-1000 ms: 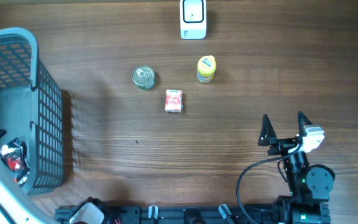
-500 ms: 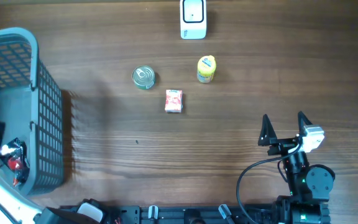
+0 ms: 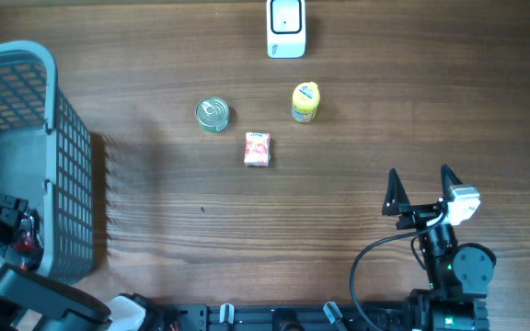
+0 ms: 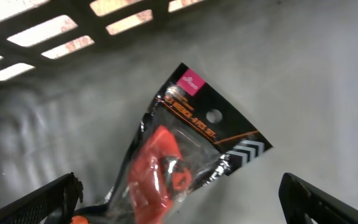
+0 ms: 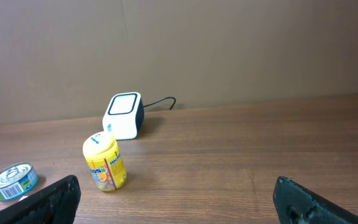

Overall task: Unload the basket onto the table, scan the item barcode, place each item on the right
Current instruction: 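Reach the left gripper into the basket and grasp the hex wrench package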

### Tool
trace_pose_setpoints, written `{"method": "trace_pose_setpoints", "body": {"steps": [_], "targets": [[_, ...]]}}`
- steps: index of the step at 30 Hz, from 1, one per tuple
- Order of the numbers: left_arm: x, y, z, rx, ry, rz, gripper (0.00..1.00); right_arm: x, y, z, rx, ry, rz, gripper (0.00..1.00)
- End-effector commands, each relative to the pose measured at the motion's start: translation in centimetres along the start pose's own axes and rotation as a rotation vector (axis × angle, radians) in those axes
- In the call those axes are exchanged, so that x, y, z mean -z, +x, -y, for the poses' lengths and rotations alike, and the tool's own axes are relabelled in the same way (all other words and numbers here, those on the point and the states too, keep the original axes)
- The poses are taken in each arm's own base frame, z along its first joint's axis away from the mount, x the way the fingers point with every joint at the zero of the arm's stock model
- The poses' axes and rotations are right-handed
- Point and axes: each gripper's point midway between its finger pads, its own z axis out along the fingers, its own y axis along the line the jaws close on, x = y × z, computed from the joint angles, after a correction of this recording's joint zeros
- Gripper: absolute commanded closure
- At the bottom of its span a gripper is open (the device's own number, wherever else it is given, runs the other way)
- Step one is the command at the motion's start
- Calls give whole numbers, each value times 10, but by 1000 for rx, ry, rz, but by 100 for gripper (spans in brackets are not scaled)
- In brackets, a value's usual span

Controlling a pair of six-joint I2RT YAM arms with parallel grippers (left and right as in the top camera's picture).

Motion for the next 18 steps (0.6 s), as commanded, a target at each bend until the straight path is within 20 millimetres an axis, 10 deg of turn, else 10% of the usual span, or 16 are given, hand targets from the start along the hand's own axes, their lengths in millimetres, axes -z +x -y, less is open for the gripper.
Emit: {"method": "trace_pose_setpoints", "body": {"steps": [1, 10, 18], "targets": [[-7, 2, -9, -7, -38, -13, 0, 0, -2, -1, -11, -4, 9, 0], [-36, 21, -9, -5, -39, -124, 1, 0, -2, -1, -11, -4, 9, 0], [-35, 25, 10, 2, 71, -152, 38, 0, -2, -1, -11, -4, 9, 0]]}}
